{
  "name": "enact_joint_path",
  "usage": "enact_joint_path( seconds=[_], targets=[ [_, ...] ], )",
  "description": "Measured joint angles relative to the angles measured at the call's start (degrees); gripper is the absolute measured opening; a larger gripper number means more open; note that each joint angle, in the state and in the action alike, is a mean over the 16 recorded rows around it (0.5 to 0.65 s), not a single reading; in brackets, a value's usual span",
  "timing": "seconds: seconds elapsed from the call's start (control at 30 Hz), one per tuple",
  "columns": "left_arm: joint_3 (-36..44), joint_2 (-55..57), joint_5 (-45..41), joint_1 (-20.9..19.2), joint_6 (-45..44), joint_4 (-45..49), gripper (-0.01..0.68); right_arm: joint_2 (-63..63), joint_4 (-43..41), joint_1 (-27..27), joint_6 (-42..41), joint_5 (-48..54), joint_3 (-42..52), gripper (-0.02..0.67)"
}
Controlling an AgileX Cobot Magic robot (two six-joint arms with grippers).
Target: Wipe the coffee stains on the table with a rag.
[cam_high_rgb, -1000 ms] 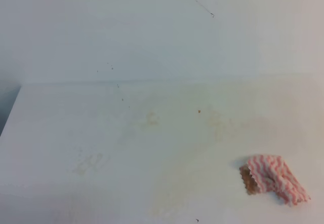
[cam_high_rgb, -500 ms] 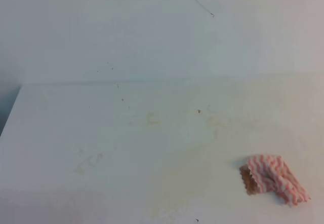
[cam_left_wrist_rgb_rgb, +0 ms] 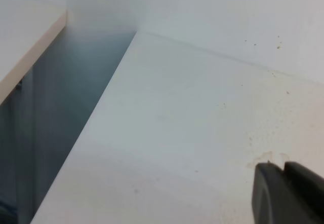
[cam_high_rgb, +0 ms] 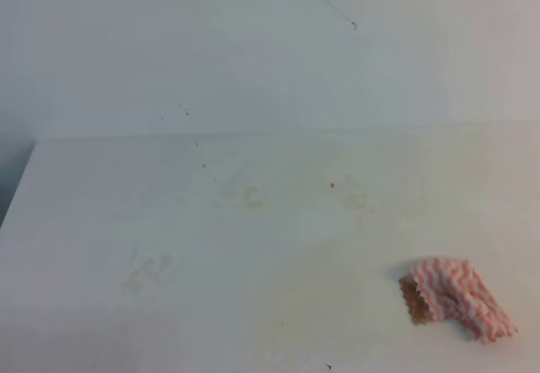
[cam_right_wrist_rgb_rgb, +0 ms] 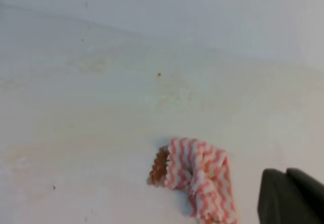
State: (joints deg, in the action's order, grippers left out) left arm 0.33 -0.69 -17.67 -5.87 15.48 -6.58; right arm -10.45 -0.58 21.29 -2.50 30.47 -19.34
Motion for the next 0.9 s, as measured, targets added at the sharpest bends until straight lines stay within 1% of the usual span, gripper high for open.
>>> enact_joint_path(
  seconds=[0.23,0.4,0.6,0.77,0.9],
  targets=[
    [0.0,0.2,-0.1,0.0,0.0,0.0,-0.003,2.5,-0.3,-0.3,1.6,-11.7,10.0,-0.002],
    [-0.2,0.6,-0.1,0.0,0.0,0.0,-0.003,5.2,-0.4,-2.7,2.9,-16.8,16.0,-0.002],
    [-0.3,0.7,-0.1,0.0,0.0,0.0,-0.003,8.4,-0.5,-9.5,4.0,-17.0,20.0,-0.002],
    [-0.1,0.7,0.1,0.0,0.0,0.0,-0.003,10.6,-0.5,-16.0,3.8,-13.7,20.7,-0.002],
    [-0.1,0.7,0.1,0.0,0.0,0.0,-0.003,11.1,-0.6,-19.9,3.5,-11.7,20.7,-0.002]
  ],
)
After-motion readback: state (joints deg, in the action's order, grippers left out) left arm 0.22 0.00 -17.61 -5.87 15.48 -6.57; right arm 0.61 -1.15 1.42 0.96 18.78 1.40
